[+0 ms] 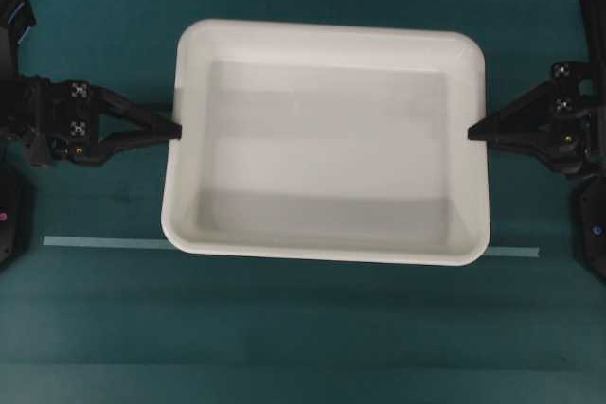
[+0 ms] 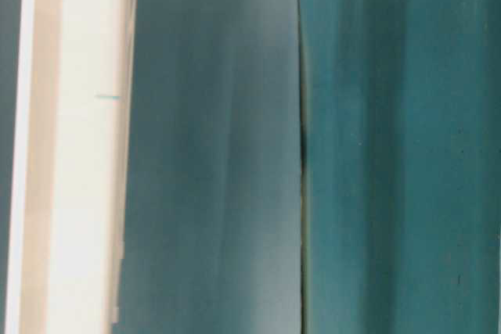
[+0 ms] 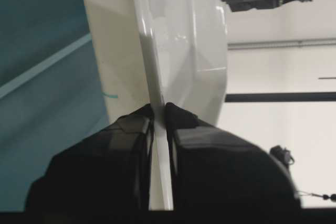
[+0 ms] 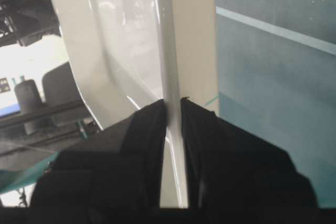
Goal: Lift the white case with both hands.
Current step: 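Lift the white tray upward with both grippers together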
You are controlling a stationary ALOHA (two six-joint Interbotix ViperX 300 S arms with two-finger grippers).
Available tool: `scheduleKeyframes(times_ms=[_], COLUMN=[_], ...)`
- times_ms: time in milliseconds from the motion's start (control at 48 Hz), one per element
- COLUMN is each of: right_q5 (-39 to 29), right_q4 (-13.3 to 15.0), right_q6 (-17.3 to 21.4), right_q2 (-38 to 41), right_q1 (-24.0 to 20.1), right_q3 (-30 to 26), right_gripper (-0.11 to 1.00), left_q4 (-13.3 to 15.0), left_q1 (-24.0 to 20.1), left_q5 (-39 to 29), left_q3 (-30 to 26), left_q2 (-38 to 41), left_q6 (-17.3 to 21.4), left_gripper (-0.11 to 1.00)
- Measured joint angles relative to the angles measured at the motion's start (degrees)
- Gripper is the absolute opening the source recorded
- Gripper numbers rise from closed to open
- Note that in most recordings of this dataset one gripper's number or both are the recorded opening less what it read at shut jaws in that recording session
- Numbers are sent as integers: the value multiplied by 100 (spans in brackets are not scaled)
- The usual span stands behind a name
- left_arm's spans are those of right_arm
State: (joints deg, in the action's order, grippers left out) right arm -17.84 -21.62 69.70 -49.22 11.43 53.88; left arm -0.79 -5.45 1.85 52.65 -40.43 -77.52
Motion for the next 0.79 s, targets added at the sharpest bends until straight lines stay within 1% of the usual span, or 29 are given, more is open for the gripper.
scheduleKeyframes(times_ms=[396,791], right_q5=[-132,-185], right_q4=[70,97], right_q6=[0,-9], right_q2=[0,-18], right_q1=[0,0], right_q3=[-448,-536], right_gripper=[12,12], left_q4=[-9,-9], left_q1=[-9,-18], left_q5=[-316,-413], left_q3=[-202,-369], left_q2=[-167,-211], left_q6=[9,0], left_gripper=[6,6])
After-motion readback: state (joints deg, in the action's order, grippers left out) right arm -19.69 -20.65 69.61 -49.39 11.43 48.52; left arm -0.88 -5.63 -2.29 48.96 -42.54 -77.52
